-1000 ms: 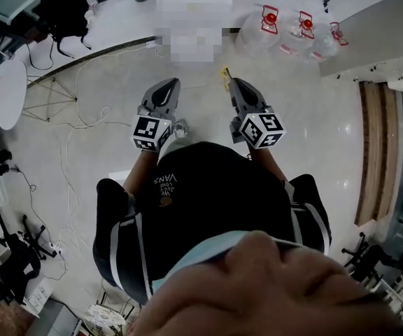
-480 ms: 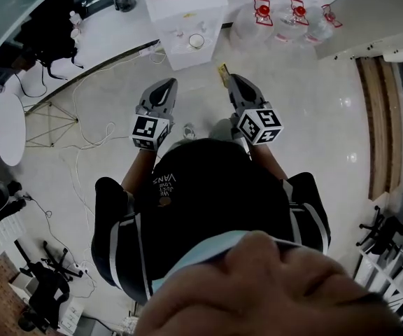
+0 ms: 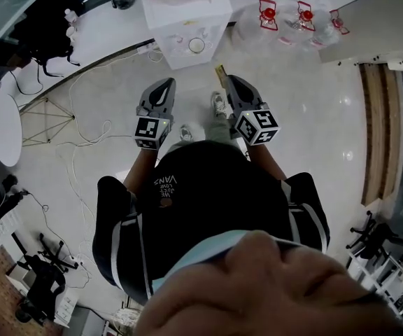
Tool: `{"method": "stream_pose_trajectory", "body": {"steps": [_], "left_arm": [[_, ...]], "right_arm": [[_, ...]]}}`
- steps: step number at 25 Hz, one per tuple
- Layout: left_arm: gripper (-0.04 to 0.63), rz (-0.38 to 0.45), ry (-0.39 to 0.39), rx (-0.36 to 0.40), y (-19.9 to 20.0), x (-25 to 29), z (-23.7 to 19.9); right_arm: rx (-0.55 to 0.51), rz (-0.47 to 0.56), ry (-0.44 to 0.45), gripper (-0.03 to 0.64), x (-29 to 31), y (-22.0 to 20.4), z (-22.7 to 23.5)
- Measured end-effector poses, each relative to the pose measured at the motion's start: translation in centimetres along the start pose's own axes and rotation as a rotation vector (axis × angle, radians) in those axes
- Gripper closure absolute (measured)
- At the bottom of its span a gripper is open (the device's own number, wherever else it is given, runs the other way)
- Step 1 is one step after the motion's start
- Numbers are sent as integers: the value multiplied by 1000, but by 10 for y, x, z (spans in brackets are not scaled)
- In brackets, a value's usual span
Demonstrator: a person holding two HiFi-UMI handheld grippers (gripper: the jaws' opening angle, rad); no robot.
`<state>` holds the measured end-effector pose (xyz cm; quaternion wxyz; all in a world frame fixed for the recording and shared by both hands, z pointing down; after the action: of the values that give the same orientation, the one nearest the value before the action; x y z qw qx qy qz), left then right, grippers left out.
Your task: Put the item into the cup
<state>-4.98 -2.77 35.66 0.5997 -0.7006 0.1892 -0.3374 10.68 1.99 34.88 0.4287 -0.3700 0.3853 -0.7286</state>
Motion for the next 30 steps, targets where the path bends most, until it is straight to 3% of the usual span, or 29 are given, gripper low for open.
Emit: {"method": "stream_pose_trajectory", "body": {"steps": [9, 17, 25, 30], "left_arm": [[574, -47, 106, 56, -35, 75, -28], [574, -91, 166, 12, -91, 121, -62], [574, -128, 188, -9, -149, 152, -93], [574, -141, 163, -2, -186, 173, -100]], "right_arm": [[-29, -110, 65, 575, 68, -6, 65], [-59, -195, 96, 575, 130, -43, 101], [-74, -227, 113, 575, 189, -86, 120], [-67, -234, 128, 575, 216, -107, 129]]}}
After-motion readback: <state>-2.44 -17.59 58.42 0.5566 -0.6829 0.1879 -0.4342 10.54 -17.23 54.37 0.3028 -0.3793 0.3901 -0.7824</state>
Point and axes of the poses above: the fingertips, and each gripper's own axes: x forward along the fingers, z to its right, y out of its top, the point moved 1 cm from there along -x, backward along the fingers, and after that the axes turned 7 degrees about y, right-handed, at the moved point
